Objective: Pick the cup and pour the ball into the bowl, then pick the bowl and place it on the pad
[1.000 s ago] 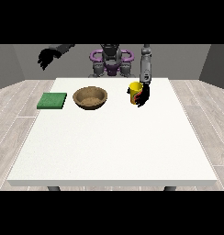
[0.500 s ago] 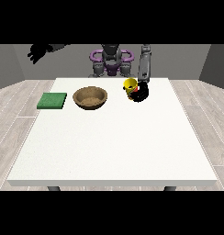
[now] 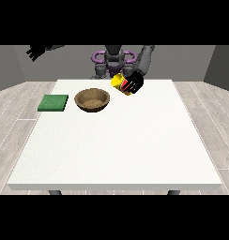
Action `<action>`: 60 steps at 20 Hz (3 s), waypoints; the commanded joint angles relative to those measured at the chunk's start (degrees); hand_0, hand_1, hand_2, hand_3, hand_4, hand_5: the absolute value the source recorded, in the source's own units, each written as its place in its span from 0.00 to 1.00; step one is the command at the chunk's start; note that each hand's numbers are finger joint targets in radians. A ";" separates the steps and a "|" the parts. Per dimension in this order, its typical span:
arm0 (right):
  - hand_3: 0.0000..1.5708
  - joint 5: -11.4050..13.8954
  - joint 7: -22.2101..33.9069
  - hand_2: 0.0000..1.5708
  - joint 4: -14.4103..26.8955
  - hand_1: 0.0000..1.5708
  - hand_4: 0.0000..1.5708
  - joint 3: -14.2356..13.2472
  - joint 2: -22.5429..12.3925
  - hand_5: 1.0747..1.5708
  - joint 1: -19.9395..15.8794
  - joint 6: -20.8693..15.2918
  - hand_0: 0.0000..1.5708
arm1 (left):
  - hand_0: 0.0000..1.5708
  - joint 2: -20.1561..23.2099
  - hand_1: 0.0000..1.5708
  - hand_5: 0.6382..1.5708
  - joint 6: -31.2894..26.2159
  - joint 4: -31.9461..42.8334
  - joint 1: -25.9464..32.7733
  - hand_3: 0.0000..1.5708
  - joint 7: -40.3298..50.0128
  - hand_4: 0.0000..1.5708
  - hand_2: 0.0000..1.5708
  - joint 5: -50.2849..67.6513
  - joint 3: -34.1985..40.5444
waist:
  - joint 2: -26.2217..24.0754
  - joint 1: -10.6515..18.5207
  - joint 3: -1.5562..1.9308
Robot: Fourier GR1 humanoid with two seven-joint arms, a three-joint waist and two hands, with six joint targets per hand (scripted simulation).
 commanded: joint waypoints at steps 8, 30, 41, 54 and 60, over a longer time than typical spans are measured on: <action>0.00 -0.82 -4.85 0.00 14.04 0.00 0.44 -4.71 -4.57 0.98 -2.01 4.58 0.00 | 0.87 -6.09 0.87 0.97 -1.86 6.40 -14.69 1.00 29.95 0.92 1.00 -24.32 -17.27 | -2.86 4.73 -0.06; 0.17 1.74 -1.71 0.00 15.72 0.00 0.44 0.84 -0.88 0.95 -8.15 1.66 0.00 | 0.00 -6.26 0.00 1.00 -31.70 -0.93 -19.73 1.00 50.80 0.71 0.73 -45.12 -39.31 | -5.77 -0.25 -0.28; 0.07 4.15 -5.55 0.00 17.57 0.00 0.48 -2.03 -0.25 0.97 -4.53 -4.45 0.00 | 0.51 0.52 0.51 0.98 -15.22 -17.12 -14.58 0.56 37.56 0.83 0.76 -18.94 -12.08 | -6.54 12.77 -0.81; 0.00 6.38 -10.56 0.00 19.38 0.00 0.46 -1.39 7.28 0.99 -3.83 -11.98 0.00 | 0.00 7.81 0.00 0.99 -38.24 -29.41 -16.04 0.00 24.75 0.67 0.00 28.06 20.93 | 1.13 21.71 -0.42; 0.00 6.66 -18.51 0.00 25.35 0.00 0.47 -2.10 10.04 0.99 -5.20 -12.73 0.00 | 0.00 13.95 0.00 0.98 -46.77 -30.19 -13.42 0.00 22.93 0.67 0.00 34.45 25.10 | 6.29 23.09 -0.24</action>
